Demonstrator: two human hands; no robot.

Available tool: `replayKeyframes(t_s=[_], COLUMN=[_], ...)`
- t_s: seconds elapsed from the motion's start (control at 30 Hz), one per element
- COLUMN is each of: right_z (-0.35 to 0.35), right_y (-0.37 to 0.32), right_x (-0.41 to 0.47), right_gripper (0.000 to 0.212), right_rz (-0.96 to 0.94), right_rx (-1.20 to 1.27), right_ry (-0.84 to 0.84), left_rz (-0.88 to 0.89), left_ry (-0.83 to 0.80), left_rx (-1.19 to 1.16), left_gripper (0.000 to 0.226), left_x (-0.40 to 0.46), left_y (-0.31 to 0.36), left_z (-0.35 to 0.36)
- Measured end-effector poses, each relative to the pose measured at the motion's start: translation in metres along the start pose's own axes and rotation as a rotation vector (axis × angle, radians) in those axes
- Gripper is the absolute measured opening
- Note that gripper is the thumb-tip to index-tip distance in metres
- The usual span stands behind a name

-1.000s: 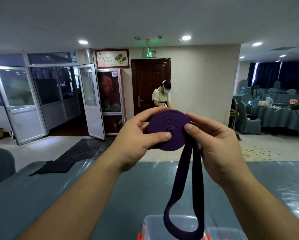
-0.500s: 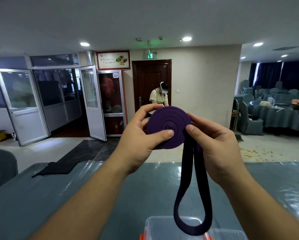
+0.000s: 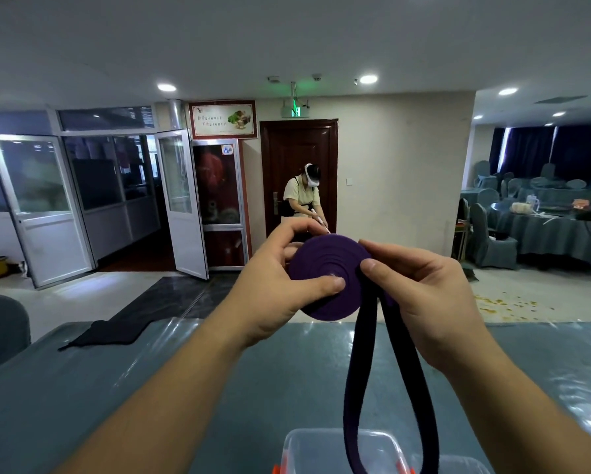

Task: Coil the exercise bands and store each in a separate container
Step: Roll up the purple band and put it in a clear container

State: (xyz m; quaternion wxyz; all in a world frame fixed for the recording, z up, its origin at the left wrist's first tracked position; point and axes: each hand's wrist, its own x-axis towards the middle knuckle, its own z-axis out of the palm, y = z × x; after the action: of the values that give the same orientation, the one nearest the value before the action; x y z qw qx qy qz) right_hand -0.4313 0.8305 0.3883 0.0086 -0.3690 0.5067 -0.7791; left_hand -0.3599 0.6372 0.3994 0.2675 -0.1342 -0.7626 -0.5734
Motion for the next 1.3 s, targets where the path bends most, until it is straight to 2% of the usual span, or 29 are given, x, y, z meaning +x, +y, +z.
replayKeyframes(t_s=[0.13,0.33,0.47,0.6,0.7,0.8,0.97,1.1,1.2,1.3], right_z=[0.0,0.002,-0.001,0.0,-0.001,-0.006,-0.012,-0.01,-0.013,-0.016], right_y=[-0.002,-0.003,-0.008,-0.009,-0.004,-0.001,-0.007,-0.004,-0.005,-0.006], right_x=[0.001,-0.001,0.001,0.003,0.001,0.001,0.0,0.002,0.004,0.006], right_gripper=[0.028,0.032,0.028,0.03,0.034,0.034,0.035,0.034,0.034,0.035], right_rz=[0.017,-0.024,-0.005,-0.017,-0.039,-0.026,-0.003,-0.029,-0.046,-0.033], right_rx=[-0.015,-0.015,-0.073,-0.046,-0.017,-0.07,-0.192,-0.126,-0.136,-0.153], right_ry=[-0.009,0.009,-0.018,-0.052,-0.025,-0.034,-0.184,-0.106,-0.128,-0.138], left_rz=[-0.038,0.042,0.001,0.053,0.084,0.023,-0.057,-0.014,0.007,0.001], left_ry=[-0.14,-0.006,-0.06,-0.117,-0.018,0.027,-0.213,-0.065,0.018,0.047], left_rx=[0.036,-0.012,0.081,0.149,0.086,0.036,0.091,0.053,-0.039,-0.012], left_gripper=[0.061,0.055,0.059,0.057,0.054,0.053,0.057,0.049,0.048,0.048], left_x=[0.003,0.0,0.002,0.005,0.003,0.001,0.002,0.001,0.0,0.001], left_y=[0.011,0.005,0.007,0.018,0.014,0.007,0.014,0.009,0.003,0.001], left_z=[-0.008,0.0,-0.002,-0.005,0.0,0.003,-0.009,-0.004,0.005,0.01])
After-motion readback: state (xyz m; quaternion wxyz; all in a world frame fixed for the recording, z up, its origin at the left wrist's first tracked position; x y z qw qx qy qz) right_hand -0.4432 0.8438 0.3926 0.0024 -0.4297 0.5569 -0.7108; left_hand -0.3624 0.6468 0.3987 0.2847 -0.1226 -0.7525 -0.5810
